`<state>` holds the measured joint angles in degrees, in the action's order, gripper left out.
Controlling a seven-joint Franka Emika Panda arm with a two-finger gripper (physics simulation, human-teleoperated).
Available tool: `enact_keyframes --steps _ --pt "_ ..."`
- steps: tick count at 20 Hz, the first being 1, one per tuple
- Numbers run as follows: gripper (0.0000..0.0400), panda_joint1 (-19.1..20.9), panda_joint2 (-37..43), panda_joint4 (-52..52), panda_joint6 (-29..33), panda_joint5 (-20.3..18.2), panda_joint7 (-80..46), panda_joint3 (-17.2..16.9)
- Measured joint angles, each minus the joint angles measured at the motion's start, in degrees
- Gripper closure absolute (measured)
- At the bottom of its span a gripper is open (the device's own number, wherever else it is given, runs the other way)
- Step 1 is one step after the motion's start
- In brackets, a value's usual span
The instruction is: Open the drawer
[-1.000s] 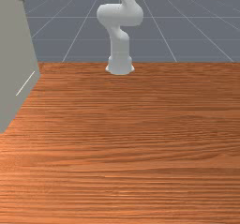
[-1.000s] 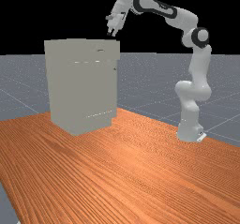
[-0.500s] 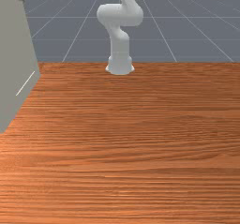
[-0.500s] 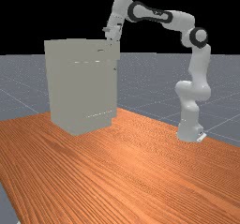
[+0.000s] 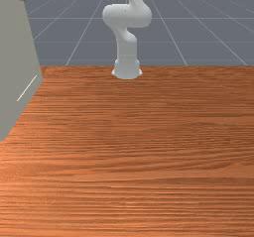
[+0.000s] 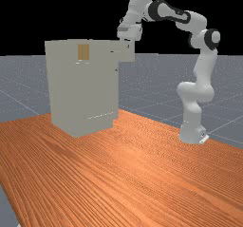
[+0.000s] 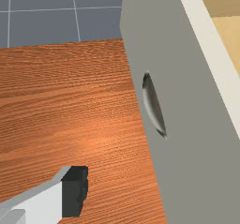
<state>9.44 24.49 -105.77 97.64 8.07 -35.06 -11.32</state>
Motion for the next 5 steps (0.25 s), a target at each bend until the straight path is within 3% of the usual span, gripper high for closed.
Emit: enact_keyframes --steps 5 --pt "0.0 -1.6 2.12 -2.54 -1.12 0.76 -7.54 9.42"
